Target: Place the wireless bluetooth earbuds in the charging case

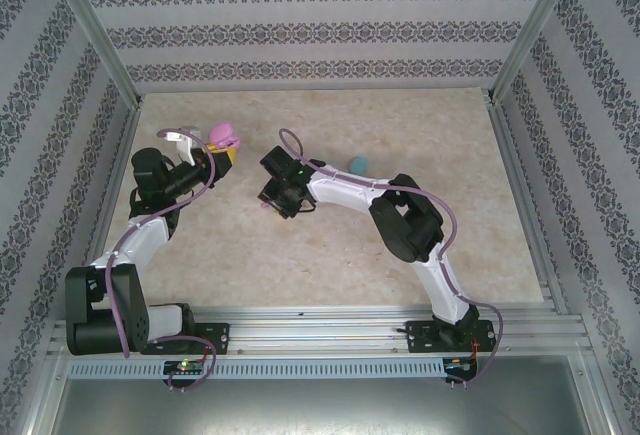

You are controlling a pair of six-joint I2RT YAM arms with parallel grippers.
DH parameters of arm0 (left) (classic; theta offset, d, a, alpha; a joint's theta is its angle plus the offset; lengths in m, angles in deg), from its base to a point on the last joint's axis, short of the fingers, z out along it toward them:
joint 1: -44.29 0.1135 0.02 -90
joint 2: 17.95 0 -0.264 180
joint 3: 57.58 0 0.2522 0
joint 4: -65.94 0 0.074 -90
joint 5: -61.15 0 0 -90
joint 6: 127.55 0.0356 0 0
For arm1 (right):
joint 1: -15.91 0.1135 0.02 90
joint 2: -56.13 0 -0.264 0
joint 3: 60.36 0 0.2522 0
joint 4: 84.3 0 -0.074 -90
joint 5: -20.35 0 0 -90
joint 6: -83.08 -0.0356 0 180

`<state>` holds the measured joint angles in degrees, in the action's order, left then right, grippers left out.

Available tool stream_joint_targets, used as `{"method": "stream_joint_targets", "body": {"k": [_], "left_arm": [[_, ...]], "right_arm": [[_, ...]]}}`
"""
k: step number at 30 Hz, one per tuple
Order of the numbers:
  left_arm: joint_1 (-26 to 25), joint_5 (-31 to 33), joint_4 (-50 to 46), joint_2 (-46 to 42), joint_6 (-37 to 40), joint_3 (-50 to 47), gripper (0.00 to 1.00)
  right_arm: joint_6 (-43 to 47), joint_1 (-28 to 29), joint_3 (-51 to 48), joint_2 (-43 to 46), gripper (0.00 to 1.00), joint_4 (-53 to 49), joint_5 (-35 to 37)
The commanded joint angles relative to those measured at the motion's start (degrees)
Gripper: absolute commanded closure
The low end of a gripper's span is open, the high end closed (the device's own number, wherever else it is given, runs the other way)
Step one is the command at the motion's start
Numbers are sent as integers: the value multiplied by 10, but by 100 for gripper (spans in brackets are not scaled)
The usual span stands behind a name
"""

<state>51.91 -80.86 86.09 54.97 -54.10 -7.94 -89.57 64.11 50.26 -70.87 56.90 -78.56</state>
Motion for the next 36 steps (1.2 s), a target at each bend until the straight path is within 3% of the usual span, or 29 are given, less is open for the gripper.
{"method": "stream_joint_targets", "body": {"k": [1, 20, 36], "left_arm": [[5, -7, 54, -7, -8, -11, 76], [5, -17, 75, -9, -1, -22, 76], [2, -26, 84, -8, -2, -22, 76]], "right_arm": [[-29, 12, 26, -22, 56, -19, 23], [-105, 28, 98, -73, 61, -49, 52], [-64, 12, 132, -94, 69, -96, 81]]}}
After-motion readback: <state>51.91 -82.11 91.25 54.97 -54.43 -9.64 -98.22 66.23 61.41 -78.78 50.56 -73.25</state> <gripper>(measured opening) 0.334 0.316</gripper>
